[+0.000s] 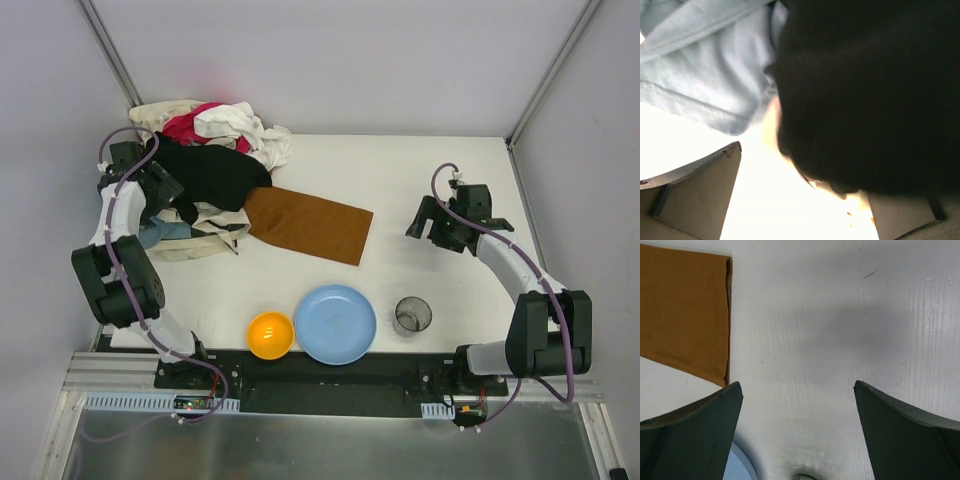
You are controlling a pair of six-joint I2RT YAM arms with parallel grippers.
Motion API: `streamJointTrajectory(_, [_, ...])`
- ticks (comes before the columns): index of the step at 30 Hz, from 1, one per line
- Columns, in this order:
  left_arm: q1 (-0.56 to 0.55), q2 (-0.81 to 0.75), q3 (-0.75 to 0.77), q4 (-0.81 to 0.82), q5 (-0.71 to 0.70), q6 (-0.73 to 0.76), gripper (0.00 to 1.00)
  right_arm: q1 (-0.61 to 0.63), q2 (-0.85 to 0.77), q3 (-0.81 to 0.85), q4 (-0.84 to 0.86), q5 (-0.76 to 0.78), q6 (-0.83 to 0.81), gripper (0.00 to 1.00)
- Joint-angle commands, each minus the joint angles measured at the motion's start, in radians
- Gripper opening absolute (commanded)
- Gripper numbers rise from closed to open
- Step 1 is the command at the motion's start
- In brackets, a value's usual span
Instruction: Pick out a specific cloth from the pile
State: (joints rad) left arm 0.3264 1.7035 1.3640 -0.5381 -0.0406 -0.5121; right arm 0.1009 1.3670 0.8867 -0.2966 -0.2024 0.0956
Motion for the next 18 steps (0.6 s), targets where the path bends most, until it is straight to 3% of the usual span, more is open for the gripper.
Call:
streamJointTrajectory(1, [-0.02, -0.172, -0.081, 0.03, 0.165, -0.006, 0.99, 0.013, -0.022, 0.047, -0.013, -0.019, -0.016, 0.96])
streamJointTrajectory(8, [-0.021, -0.415, -0.258, 0.053, 0.252, -0.02, 0.99, 0.022, -0.046, 0.044, -0.026, -0.017, -0.025, 0.96])
streamJointTrajectory(13, [-0.021, -0.602, -0.463, 0.142, 0.353, -0.106, 0.99, 0.034, -0.043, 0.026, -0.012, -0.02, -0.017, 0.96])
streamJointTrajectory(18, [-0.03, -0.662, -0.64, 0.251, 0.439, -0.203, 0.99, 0.048, -0.037, 0.009, 0.007, -0.04, -0.002, 0.96])
